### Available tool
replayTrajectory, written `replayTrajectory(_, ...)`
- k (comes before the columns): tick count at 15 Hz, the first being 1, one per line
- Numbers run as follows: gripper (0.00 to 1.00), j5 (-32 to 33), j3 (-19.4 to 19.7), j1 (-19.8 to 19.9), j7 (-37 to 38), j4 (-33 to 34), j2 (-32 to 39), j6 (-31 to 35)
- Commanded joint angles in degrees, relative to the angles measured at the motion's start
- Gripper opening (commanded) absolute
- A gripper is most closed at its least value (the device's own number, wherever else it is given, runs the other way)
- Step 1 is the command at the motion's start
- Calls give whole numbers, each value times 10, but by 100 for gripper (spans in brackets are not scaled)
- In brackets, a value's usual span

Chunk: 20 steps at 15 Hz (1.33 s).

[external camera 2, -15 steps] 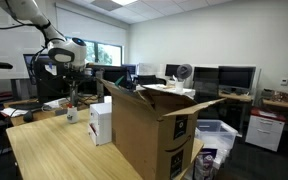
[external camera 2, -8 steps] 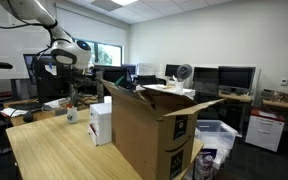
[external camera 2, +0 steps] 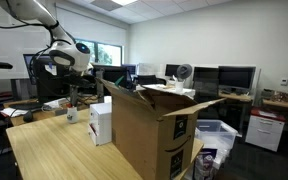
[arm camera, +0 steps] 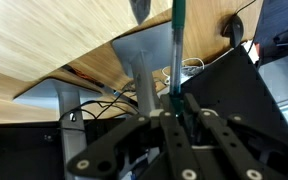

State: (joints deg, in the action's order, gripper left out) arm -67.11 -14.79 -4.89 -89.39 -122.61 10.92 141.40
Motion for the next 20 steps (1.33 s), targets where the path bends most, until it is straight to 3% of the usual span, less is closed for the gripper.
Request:
replayTrajectory(1, 6, -35, 9, -14, -42, -14, -10, -7)
replayTrajectory(20, 6, -91, 39, -17, -120, -21, -12, -3)
